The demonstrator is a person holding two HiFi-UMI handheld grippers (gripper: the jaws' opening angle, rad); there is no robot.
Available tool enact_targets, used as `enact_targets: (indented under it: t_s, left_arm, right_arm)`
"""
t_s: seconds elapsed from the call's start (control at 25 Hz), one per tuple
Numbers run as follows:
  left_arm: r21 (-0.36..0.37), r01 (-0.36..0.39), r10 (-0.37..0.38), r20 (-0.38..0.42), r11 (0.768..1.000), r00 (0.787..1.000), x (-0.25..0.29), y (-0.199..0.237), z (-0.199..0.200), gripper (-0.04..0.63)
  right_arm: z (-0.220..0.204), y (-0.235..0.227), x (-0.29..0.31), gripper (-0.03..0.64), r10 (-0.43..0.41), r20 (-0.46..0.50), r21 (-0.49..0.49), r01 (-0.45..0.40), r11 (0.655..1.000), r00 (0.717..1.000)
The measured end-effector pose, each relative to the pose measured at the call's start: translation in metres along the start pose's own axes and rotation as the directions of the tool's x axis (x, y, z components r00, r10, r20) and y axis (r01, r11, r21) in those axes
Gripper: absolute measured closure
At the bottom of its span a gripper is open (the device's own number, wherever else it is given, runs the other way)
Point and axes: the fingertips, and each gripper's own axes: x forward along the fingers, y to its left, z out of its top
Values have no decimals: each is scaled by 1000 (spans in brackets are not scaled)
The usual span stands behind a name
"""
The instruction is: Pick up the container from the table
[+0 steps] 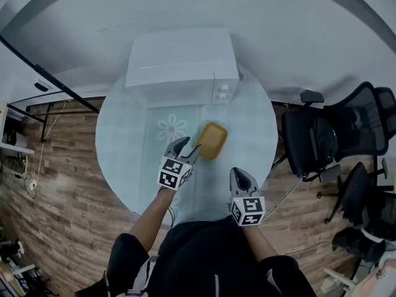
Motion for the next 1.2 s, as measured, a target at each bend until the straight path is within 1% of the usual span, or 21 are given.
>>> enact_targets:
  t_s: [0.28,0.56,0.68,0.84,1.08,1.2]
  left_arm:
    - [34,8,-6,-49,999,999,28,11,-19,411]
    - [17,16,-14,-109,1000,994,61,22,-45,411]
    - [-16,12,-14,-134,1000,991,73,30,-56,411]
    - [-38,13,-19,-178,999,984,88,36,-71,411]
    - [-37,25,-34,-251,999,967,106,39,-90,411]
    - [-48,30,-43,-286,998,957,114,39,-100,411]
  right_arm:
    - [-13,1,-7,591,-22,-15,36,22,999,1000]
    - [-21,-5,-8,592,-53,-35,56,54,997,998]
    - [-23,-5,-6,591,-59,-44,64,62,996,997]
    - [-25,-8,-5,591,-72,-52,75,75,994,996]
    - [-27,-17,-4,591,-90,-62,78,94,992,994]
    - [-29,-19,-5,591,-96,-68,82,102,991,993]
